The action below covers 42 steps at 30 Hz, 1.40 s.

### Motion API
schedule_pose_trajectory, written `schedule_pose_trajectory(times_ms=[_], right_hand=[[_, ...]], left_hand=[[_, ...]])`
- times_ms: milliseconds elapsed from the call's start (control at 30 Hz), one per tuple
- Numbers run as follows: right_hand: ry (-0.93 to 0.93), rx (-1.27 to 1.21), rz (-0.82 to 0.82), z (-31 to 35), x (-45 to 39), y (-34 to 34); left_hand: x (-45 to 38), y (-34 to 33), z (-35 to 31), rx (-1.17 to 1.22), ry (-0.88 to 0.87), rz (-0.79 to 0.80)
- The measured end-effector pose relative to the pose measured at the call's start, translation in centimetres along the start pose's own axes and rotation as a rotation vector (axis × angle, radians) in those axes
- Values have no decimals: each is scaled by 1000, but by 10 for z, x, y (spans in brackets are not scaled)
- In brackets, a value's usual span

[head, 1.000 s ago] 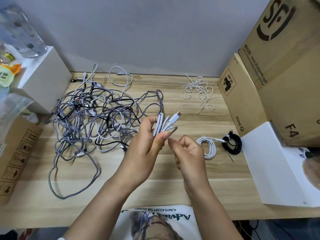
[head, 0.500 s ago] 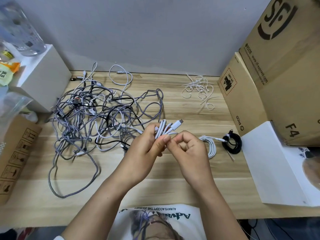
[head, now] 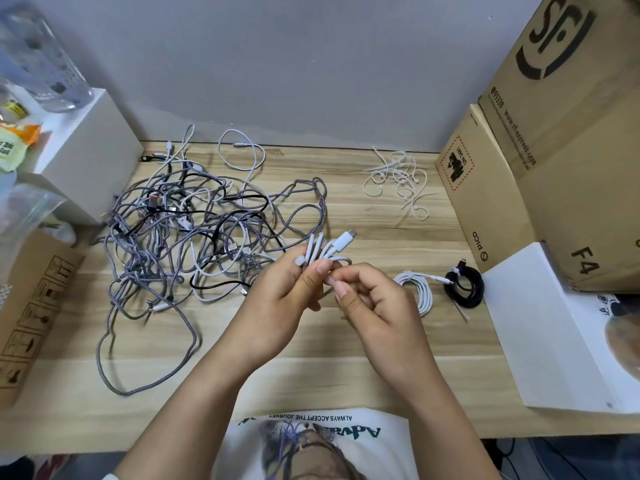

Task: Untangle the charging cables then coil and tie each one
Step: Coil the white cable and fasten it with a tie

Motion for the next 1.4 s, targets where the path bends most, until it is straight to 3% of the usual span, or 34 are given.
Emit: schedule_pose_trajectory(times_ms=[133,333,533,700,933,1400], right_hand=[[-89,-249,139,4,6,-8],[37,-318,260,20,10,-8],[228,-308,44,36,12,10],[272,-271,-115,39,12,23],[28,-176,-206,21,11,22],[-23,-107,-264,16,6,22]], left_hand=[[0,2,-2,-84,-19,-39],[0,3,4,-16,62,-41],[-1,2,13,77,152,-62],[-2,4,22,75,202,-101],[0,-6,7,86,168,-60],[1,-13,0,109,155,-26]])
Point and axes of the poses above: each hand's wrist, its own x-axis away from the middle knuckle, its own y-axis out of the back of the hand, z = x × y, the point moved 8 cm from there along -x, towards the middle knuckle, and after that the axes turned 6 degrees about x, right-handed, at the moved point
